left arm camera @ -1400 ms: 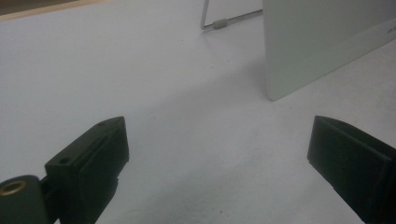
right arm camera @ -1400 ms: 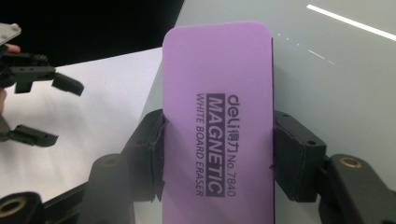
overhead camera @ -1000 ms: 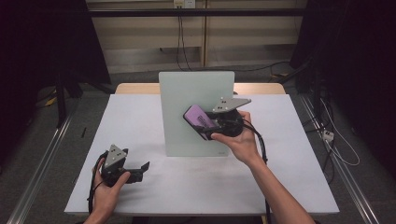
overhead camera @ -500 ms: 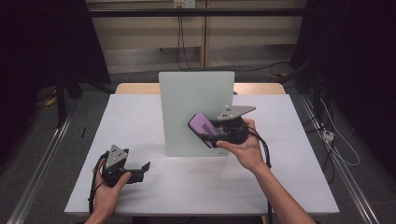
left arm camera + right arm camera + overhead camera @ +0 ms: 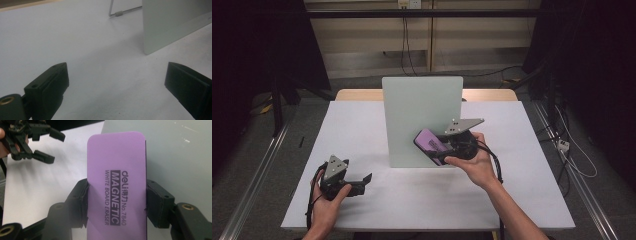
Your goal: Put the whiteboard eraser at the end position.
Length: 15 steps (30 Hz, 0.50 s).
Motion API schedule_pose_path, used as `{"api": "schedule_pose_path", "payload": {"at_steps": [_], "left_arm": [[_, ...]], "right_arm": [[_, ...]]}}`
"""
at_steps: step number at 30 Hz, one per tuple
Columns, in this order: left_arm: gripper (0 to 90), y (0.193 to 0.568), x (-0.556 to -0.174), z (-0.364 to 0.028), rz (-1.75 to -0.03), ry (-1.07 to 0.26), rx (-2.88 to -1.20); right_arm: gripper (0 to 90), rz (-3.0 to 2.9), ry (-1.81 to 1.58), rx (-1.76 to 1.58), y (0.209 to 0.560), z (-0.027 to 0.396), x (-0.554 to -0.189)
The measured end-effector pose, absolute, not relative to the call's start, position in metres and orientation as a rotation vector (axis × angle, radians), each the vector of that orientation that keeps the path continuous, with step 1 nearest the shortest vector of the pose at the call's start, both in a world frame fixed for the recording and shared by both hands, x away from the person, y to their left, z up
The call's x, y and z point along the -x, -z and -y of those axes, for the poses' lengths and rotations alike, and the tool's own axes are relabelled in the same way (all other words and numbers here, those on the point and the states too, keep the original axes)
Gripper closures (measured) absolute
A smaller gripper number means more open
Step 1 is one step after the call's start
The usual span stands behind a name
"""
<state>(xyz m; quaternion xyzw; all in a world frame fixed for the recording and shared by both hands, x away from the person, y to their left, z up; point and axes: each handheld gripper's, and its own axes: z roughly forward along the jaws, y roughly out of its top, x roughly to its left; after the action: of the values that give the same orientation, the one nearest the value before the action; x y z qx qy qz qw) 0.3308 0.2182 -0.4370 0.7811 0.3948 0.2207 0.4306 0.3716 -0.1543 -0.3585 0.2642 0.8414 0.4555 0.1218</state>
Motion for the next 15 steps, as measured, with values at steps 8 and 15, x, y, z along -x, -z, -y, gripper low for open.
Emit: {"api": "schedule_pose_path", "payload": {"at_steps": [8, 15], "left_arm": [[5.4, 0.4356, -0.3287, -0.2180, -0.988, -0.560, -1.947], [5.4, 0.4358, -0.3278, -0.2198, -1.009, -0.562, -1.932]], "right_arm": [[41.9, -2.459, -1.346, -0.782, 0.3606, 0.1620, -0.3677], [41.9, -2.498, -1.330, -0.775, 0.3645, 0.1645, -0.3646]]}}
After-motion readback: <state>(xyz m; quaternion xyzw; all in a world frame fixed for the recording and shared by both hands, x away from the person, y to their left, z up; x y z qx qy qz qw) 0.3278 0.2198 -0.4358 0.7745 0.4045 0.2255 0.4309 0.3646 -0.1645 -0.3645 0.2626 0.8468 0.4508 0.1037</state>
